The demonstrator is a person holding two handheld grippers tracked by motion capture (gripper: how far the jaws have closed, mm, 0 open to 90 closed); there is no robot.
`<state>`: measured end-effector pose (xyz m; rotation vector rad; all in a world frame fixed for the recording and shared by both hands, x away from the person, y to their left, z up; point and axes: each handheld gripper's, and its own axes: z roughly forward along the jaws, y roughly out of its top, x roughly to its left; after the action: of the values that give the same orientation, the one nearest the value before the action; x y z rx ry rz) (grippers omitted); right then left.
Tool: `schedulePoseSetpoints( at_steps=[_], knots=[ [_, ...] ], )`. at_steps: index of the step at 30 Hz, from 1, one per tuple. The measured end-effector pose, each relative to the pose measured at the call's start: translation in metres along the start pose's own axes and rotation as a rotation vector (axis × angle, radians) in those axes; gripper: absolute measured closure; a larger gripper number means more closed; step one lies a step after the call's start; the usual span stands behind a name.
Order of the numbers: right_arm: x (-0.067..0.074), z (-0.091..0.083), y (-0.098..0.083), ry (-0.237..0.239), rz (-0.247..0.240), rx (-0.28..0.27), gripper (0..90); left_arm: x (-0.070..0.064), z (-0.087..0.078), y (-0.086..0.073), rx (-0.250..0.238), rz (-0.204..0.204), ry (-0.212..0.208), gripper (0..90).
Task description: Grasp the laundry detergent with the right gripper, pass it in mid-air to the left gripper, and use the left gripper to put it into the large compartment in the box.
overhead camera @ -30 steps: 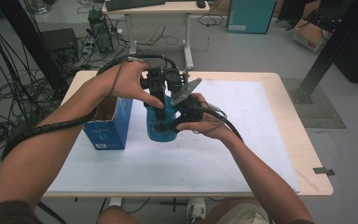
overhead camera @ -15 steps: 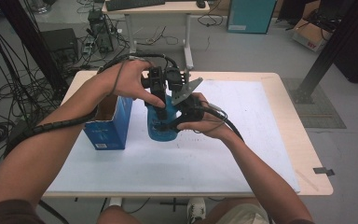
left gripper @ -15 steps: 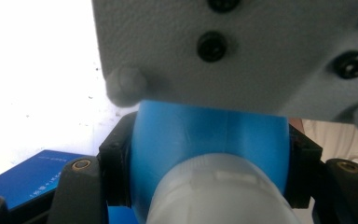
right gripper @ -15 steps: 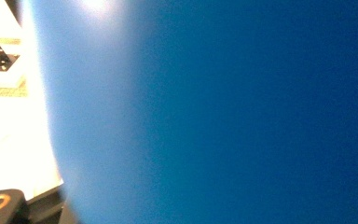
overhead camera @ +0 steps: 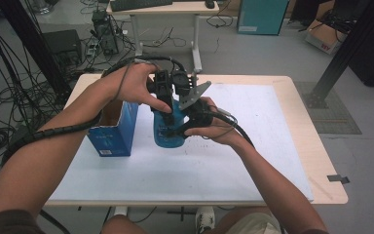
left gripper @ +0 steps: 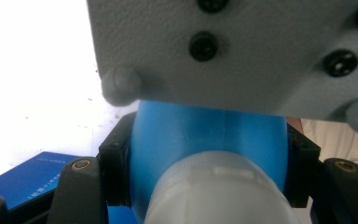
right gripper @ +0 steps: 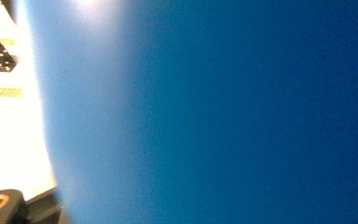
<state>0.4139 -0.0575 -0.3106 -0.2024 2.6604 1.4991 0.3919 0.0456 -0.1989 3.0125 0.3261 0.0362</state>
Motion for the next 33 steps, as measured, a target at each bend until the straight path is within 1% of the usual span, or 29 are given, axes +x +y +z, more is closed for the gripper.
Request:
schedulePoseSetpoints(
  at_steps=[1,2,3,4,5,6,8,10,11,13,14,15,16,17,18,20,21,22,23,24,29,33],
  knots=[
    [0.0001,0.0003,0.0,0.004,0.001,0.0,42.8,0.0,0.0002,0.0,0.003,-0.001,-0.001,37.1],
    [0.0005,0.0006,0.0,0.008,0.005,0.0,42.7,-0.0011,0.0017,-0.0004,-0.015,-0.009,0.001,37.1],
    [0.0003,0.001,-0.0002,0.011,0.004,0.0,42.7,-0.0006,0.0012,-0.0001,-0.004,-0.003,-0.01,37.1],
    [0.0003,0.0013,-0.0003,0.011,0.002,0.002,42.7,-0.0017,0.0027,-0.001,-0.016,-0.018,-0.006,37.2],
    [0.0003,0.0017,-0.0005,0.012,0.003,0.002,42.6,-0.0002,0.0019,-0.0007,-0.006,-0.006,-0.013,37.2],
    [0.0003,0.0019,-0.0006,0.014,0.004,0.003,42.6,0.0002,0.0019,-0.001,0.0,-0.005,-0.008,37.2],
    [0.0002,0.0022,-0.0007,0.015,0.005,0.004,42.6,-0.0002,0.0028,-0.0016,-0.01,-0.009,0.0,37.2],
    [0.0001,0.0025,-0.0008,0.016,0.005,0.004,42.5,0.0003,0.0022,-0.0018,-0.003,-0.007,-0.006,37.2],
    [0.0002,0.0026,-0.0007,0.016,0.005,0.004,42.5,0.0001,0.002,-0.0018,-0.007,-0.006,-0.017,37.2],
    [0.0001,0.0026,-0.0007,0.015,0.005,0.003,42.4,-0.0001,0.002,-0.0019,-0.008,-0.008,-0.013,37.3],
    [0.0001,0.0025,-0.0006,0.015,0.004,0.004,42.4,-0.0007,0.0029,-0.0022,-0.019,-0.013,-0.005,37.3],
    [0.0001,0.0024,-0.0007,0.015,0.005,0.003,42.4,-0.0001,0.0022,-0.002,-0.005,-0.008,-0.002,37.3],
    [0.0002,0.0024,-0.0007,0.016,0.006,0.004,42.4,0.0002,0.002,-0.0017,0.001,-0.007,-0.008,37.3],
    [0.0003,0.0024,-0.0008,0.016,0.006,0.005,42.3,-0.0003,0.0028,-0.0018,-0.005,-0.01,-0.002,37.3],
    [0.0004,0.0025,-0.0009,0.017,0.006,0.005,42.3,0.0002,0.0023,-0.0014,0.005,-0.006,-0.009,37.3],
    [0.0006,0.0024,-0.0011,0.017,0.008,0.006,42.3,-0.0004,0.004,-0.0015,-0.008,-0.007,0.005,37.3],
    [0.0004,0.0021,-0.0011,0.016,0.007,0.007,42.2,-0.0011,0.004,-0.0011,-0.014,-0.013,-0.004,37.3],
    [0.0004,0.0021,-0.0011,0.016,0.007,0.007,42.2,-0.0003,0.0023,-0.0003,0.001,-0.006,-0.015,37.3],
    [0.0004,0.0018,-0.0012,0.017,0.008,0.006,42.2,-0.0005,0.0026,-0.0004,-0.003,-0.008,-0.012,37.2],
    [0.0003,0.0015,-0.0012,0.016,0.008,0.006,42.2,-0.0001,0.0021,-0.0002,0.007,-0.006,-0.008,37.2],
    [-0.0002,0.0011,-0.0016,0.01,-0.002,0.005,42.1,-0.0002,0.0022,0.0001,0.008,-0.007,-0.003,37.2],
    [0.0004,0.0016,-0.0019,0.013,0.005,0.004,42.0,-0.0004,0.0033,-0.0004,0.006,-0.01,0.0,37.2]
  ],
)
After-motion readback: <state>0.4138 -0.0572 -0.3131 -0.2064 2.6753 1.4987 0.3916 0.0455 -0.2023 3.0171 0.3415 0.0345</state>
